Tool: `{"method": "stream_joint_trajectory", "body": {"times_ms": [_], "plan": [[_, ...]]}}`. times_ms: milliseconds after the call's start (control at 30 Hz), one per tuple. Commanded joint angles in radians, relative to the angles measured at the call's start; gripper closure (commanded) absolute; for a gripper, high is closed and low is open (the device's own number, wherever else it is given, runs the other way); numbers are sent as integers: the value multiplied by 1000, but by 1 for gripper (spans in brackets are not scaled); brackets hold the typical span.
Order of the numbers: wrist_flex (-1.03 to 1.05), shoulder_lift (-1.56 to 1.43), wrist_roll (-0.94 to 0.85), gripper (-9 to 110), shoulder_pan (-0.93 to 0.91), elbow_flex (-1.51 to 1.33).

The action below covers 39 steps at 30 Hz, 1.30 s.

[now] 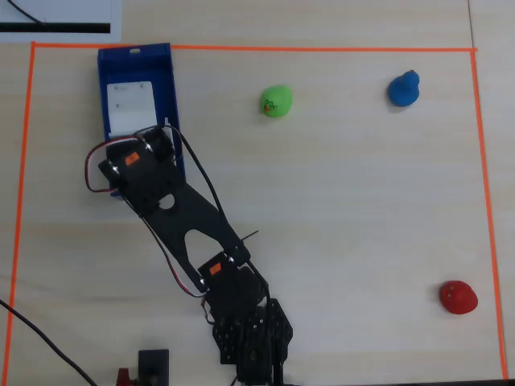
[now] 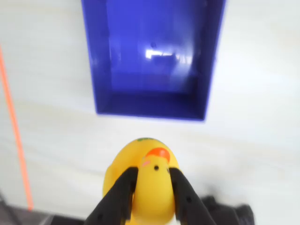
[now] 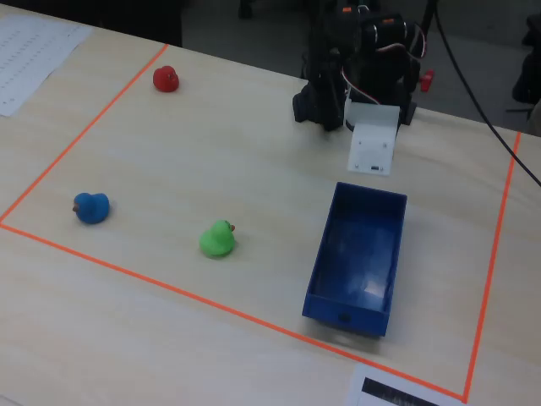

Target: Grasp yellow duck and put it into box.

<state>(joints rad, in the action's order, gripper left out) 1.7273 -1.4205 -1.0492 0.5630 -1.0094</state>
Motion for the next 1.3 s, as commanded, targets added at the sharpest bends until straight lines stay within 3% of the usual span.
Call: {"method": "stream_joint_trajectory", "body": {"times_ms": [0, 333, 733, 933, 1267], "plan": [[8, 149, -23, 101, 2, 146], [-43, 615, -140, 102, -63, 747], [-238, 769, -192, 101, -181, 916], [-206, 802, -186, 82, -196, 920], [-152, 798, -156, 78, -179, 930]]}}
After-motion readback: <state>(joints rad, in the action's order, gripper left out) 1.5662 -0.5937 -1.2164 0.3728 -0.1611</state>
